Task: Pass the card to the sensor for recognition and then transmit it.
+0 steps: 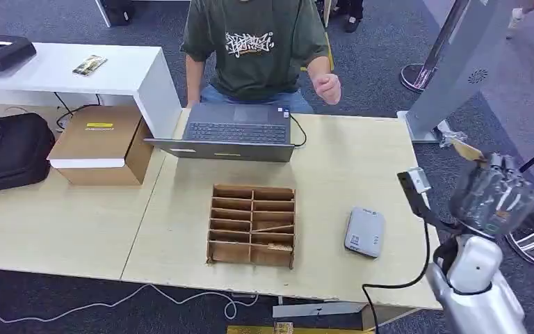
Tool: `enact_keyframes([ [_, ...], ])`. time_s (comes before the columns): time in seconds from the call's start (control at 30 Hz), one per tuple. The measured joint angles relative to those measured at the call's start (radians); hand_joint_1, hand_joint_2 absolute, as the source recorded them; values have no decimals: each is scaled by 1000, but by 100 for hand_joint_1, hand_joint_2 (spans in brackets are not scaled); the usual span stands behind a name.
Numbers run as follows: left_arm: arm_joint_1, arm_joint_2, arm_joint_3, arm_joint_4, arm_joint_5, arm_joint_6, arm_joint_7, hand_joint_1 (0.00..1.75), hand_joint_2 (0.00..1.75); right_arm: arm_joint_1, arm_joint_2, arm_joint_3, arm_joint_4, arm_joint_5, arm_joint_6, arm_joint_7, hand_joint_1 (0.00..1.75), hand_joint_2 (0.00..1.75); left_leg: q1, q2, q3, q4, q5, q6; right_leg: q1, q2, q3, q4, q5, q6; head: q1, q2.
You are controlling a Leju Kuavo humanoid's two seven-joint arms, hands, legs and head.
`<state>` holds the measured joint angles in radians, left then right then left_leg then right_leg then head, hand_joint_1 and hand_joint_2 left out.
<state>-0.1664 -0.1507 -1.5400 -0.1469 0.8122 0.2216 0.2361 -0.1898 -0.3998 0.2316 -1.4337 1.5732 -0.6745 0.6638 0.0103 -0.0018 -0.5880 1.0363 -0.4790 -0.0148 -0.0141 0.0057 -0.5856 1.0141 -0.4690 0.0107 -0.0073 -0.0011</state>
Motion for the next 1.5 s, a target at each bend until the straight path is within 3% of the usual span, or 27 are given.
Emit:
enact_keyframes([
  [0.03,-1,0,0,0,-2,0,0,0,0,-17,0,28,15,0,0,-9,175,175,0,-2,-1,0,0,0,0,-2,0,0,0,0,0,0],
  [0.13,0,0,0,0,-7,-2,0,0,0,-80,42,90,132,1,-2,-139,175,175,0,-3,-1,0,3,-1,0,-3,-1,1,0,0,0,0],
  [0.23,0,0,0,0,-10,-2,0,0,0,-124,72,102,197,0,-2,-175,175,175,0,-5,-2,0,3,-1,0,-4,0,1,0,0,0,0],
  [0.4,0,0,0,0,-20,-2,0,0,0,-190,124,99,274,0,-2,-269,175,175,0,-4,-3,0,3,-1,0,-3,-1,1,0,0,0,0],
  [0.6,-3,-1,0,0,-68,0,3,0,0,-368,216,55,428,-3,-2,-390,175,175,0,-4,-2,0,4,-1,0,-3,-1,1,1,0,0,0],
  [0.77,-8,-1,0,0,-81,2,13,0,0,-478,271,46,545,0,-2,-400,175,175,0,-4,-3,0,4,-1,0,-3,-1,1,2,-1,0,0],
  [1.03,-16,-5,0,0,-103,7,16,0,0,-694,364,117,828,0,1,-378,175,175,0,-4,-2,0,5,-1,0,-2,-2,2,2,-1,0,0],
  [1.2,-16,-5,0,0,-103,7,16,0,0,-744,404,155,913,0,5,-378,175,175,0,-4,-3,0,5,-1,1,-3,-2,1,2,-1,0,0],
  [1.5,-16,-5,0,0,-100,10,18,0,0,-782,431,194,984,0,10,-381,175,175,0,-4,-3,0,5,-1,0,-3,-2,1,2,-1,0,0],
])
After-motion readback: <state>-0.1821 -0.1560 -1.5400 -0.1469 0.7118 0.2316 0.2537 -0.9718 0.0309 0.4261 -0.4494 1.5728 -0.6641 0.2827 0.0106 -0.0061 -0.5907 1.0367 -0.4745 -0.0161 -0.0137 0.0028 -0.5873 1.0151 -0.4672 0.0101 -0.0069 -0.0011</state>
